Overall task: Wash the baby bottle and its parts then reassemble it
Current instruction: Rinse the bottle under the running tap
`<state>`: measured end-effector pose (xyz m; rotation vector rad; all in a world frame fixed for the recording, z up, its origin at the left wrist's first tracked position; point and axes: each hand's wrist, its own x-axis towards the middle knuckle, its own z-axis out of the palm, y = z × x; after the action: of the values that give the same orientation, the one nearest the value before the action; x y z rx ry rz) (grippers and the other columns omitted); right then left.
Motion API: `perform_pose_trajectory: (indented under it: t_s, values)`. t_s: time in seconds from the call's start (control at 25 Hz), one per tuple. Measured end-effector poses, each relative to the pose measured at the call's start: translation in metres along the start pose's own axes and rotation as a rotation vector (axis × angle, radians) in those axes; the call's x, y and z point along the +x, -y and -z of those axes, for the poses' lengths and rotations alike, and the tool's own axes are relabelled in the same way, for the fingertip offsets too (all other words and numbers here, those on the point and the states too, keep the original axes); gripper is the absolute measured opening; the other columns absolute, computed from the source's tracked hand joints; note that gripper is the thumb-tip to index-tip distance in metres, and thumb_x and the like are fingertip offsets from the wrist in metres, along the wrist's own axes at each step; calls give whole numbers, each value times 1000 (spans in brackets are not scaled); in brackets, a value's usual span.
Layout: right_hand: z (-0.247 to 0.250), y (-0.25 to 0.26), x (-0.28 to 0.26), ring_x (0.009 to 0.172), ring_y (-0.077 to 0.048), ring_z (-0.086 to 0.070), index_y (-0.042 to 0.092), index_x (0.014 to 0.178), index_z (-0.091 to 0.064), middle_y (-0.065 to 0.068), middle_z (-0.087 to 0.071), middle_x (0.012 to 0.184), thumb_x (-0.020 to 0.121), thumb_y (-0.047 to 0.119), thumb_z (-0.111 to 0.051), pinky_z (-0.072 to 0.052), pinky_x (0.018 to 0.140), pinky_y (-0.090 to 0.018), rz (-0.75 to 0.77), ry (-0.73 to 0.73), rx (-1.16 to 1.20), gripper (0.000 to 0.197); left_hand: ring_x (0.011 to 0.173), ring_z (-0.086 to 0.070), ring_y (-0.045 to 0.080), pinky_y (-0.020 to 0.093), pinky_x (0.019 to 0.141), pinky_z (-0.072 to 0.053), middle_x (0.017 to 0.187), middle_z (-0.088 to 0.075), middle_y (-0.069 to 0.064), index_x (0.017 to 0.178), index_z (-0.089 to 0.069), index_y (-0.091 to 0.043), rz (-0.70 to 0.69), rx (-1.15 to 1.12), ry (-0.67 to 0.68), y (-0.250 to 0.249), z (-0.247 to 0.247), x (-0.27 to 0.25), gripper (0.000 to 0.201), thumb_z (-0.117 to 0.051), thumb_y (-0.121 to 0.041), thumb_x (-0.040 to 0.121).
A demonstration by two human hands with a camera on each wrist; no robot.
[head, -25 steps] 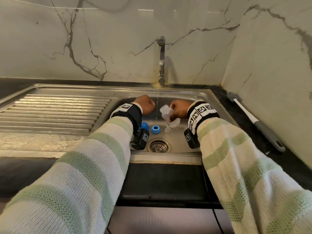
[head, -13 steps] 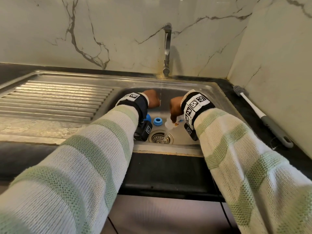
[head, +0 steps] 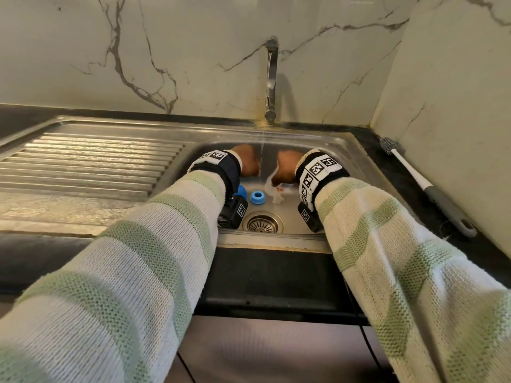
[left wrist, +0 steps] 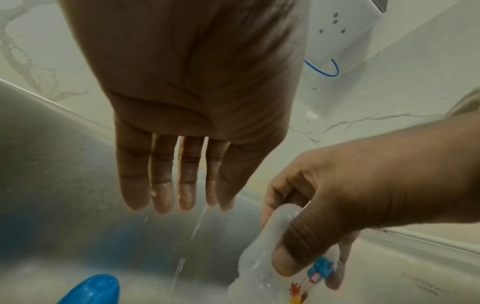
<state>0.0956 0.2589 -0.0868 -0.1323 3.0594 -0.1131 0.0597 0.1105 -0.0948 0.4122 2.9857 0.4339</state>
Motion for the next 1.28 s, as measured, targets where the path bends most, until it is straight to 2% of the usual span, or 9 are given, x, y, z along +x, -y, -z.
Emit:
perform_pose_trajectory:
  t_s: [0.2,0.36,0.52,0.68,0.88,1.0,1.04,1.2,1.28]
  values:
    - [15,-11,6,86,-22,-54,9,108,-59,-7,-58,99,77,32,-74,-45,74,-31,-29,-428,330,42,98,-65,29,37,84,-53,106,-70,11,106,-71,-7,10,-4,-30,1,0,1,23,-63,-22,89]
    - [-5,-10,9,88,-24,-65,11,104,-66,-8,-69,101,78,36,-76,-55,83,-37,-51,-60,94,38,97,-66,28,39,87,-54,105,-71,11,103,-71,-9,14,-15,-28,0,-1,-1,20,-64,-20,88]
    - [10,-16,14,87,-22,-55,13,108,-61,-3,-57,97,77,34,-72,-44,75,-29,-70,-442,358,39,100,-65,29,37,86,-53,108,-70,12,107,-70,-7,16,-8,-62,2,2,0,24,-61,-22,91]
    - [-9,-17,11,84,-23,-65,11,103,-68,-5,-69,96,75,38,-78,-55,79,-35,-39,-79,139,40,101,-65,29,36,87,-54,108,-70,13,107,-70,-5,11,4,-70,2,0,-1,24,-62,-20,90]
    - [12,-18,15,94,-22,-57,12,118,-61,-5,-60,106,77,31,-75,-52,86,-35,-25,-477,438,48,98,-66,27,36,88,-55,106,-71,10,106,-72,-8,37,-44,-113,3,4,-2,23,-64,-20,88]
    - [-10,-17,14,89,-23,-64,10,114,-65,-6,-68,103,75,35,-80,-55,83,-39,-33,-64,174,49,94,-66,26,36,86,-55,103,-72,9,100,-72,-7,45,-58,-116,3,3,-3,18,-66,-19,87]
    - [-11,-19,13,84,-21,-64,10,111,-67,-6,-69,100,75,35,-80,-55,80,-36,-50,-59,168,46,94,-66,26,35,85,-54,103,-72,9,98,-71,-7,47,-61,-123,2,3,-4,16,-66,-18,87]
    - [16,-18,10,91,-20,-55,12,117,-62,-3,-58,104,78,30,-73,-47,82,-30,-40,-528,435,44,96,-62,30,32,81,-47,105,-67,13,92,-64,-11,13,-61,-218,0,10,-9,10,-57,-6,88]
    - [11,-14,10,92,-20,-57,11,116,-63,-2,-59,103,78,30,-75,-51,86,-33,-19,-410,386,44,95,-62,30,31,79,-46,103,-68,13,86,-64,-12,-11,-36,-226,-2,7,-10,14,-52,-5,88]
